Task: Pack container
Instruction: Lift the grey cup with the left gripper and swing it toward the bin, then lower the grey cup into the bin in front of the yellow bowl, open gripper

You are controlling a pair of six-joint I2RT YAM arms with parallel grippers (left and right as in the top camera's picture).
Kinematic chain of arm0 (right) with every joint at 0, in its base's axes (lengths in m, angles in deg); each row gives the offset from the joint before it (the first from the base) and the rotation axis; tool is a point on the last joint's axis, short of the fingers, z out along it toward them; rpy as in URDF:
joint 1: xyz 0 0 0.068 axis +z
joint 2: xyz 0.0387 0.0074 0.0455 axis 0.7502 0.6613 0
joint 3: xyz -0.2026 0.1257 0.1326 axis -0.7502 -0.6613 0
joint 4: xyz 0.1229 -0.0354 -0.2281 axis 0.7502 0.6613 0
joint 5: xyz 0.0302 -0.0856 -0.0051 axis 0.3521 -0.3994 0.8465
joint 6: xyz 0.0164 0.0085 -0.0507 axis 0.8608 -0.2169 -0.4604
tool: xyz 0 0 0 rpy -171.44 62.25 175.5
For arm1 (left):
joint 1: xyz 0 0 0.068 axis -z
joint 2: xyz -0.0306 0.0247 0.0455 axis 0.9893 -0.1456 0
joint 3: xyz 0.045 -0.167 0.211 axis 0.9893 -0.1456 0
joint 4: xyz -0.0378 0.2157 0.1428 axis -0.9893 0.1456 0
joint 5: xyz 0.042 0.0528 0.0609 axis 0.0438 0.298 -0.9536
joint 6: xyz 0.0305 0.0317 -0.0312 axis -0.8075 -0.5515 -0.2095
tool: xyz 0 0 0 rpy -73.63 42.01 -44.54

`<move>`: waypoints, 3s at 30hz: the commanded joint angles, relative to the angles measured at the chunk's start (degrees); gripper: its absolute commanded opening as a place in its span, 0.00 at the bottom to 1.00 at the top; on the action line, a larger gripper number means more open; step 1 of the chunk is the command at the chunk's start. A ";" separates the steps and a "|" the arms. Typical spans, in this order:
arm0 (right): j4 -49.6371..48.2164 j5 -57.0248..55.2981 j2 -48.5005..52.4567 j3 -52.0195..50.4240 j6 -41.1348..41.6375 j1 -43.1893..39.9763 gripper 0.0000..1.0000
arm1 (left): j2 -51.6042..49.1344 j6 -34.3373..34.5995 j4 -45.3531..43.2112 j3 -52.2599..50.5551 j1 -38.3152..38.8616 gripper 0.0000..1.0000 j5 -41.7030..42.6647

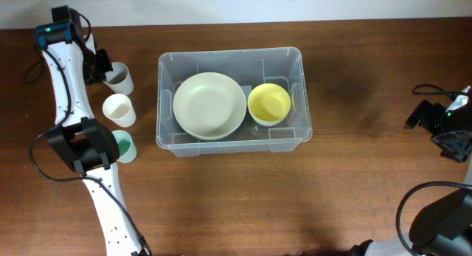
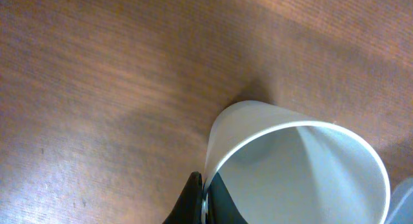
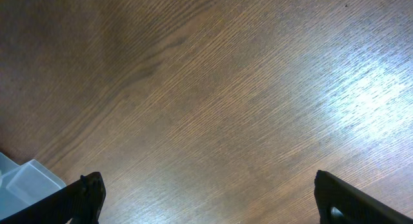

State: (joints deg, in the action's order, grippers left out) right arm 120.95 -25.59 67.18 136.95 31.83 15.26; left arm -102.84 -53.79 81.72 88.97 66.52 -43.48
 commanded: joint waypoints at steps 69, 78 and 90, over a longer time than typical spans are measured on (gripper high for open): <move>-0.15 0.13 -0.42 -0.24 -0.37 -0.07 0.99 | 24.98 -9.55 8.72 -19.58 39.28 0.01 14.16; -0.15 0.13 -0.42 -0.24 -0.39 -0.07 0.99 | 24.98 -9.53 3.04 -28.15 42.77 0.01 14.47; -0.13 0.13 -0.42 -0.24 -0.39 -0.07 0.98 | 24.98 -8.85 -2.71 -37.05 43.08 0.01 14.25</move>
State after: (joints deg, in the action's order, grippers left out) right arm 120.95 -25.59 67.18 136.95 31.83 15.26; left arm -77.46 -63.04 79.90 53.58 109.79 -29.90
